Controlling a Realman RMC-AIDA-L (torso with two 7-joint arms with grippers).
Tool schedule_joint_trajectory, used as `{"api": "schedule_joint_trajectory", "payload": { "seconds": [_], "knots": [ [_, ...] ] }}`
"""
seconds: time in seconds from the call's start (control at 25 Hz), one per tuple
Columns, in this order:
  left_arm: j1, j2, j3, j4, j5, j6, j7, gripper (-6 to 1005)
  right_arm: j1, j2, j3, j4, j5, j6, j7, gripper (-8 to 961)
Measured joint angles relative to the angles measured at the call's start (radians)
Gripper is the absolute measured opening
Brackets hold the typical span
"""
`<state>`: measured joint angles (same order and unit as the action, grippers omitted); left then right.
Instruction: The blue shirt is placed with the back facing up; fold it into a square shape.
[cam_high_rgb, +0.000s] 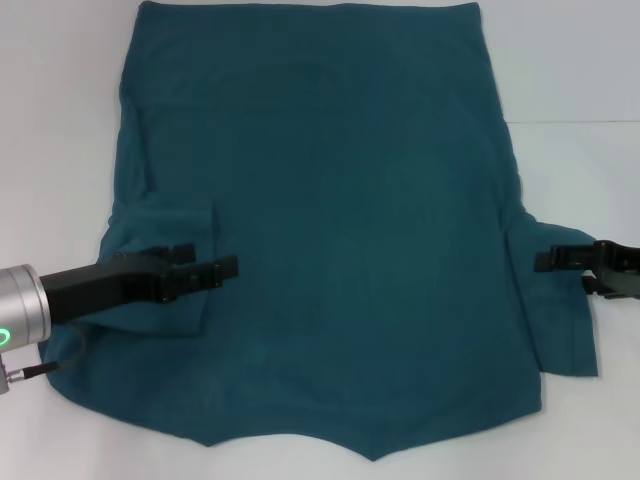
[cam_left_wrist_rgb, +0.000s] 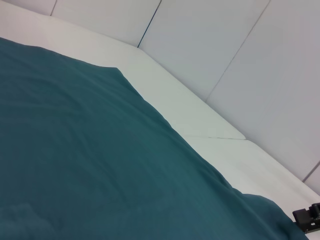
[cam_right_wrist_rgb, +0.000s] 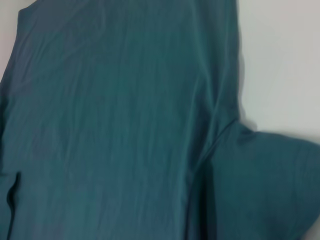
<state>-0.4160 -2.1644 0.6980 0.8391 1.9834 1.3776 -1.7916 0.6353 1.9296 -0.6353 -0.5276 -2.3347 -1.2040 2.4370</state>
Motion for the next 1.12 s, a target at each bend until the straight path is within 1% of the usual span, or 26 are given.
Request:
{"api": "schedule_joint_trajectory", "payload": {
  "seconds": [0.36,0.8,1.08,1.12],
  "knots": [
    [0.0,0.0,0.0,-0.01,0.0,-0.01,0.0,894,-0.002,-0.003,0.001,0.0,-0.006,-0.016,0.015,775],
    [-0.003,0.0,0.001,-0.014,0.0,-0.014,0.0,891,0.007,0.0,-0.006,0.0,-0.032,-0.006,0.03,769],
    [-0.004,0.0,0.001,-0.014,0.0,-0.014,0.0,888,0.01,0.01,-0.004,0.0,-0.021,-0.007,0.021,765],
    [-0.004,0.0,0.001,-0.014,0.0,-0.014,0.0,888,0.011,0.01,-0.006,0.0,-0.022,-0.006,0.022,747]
  ]
}}
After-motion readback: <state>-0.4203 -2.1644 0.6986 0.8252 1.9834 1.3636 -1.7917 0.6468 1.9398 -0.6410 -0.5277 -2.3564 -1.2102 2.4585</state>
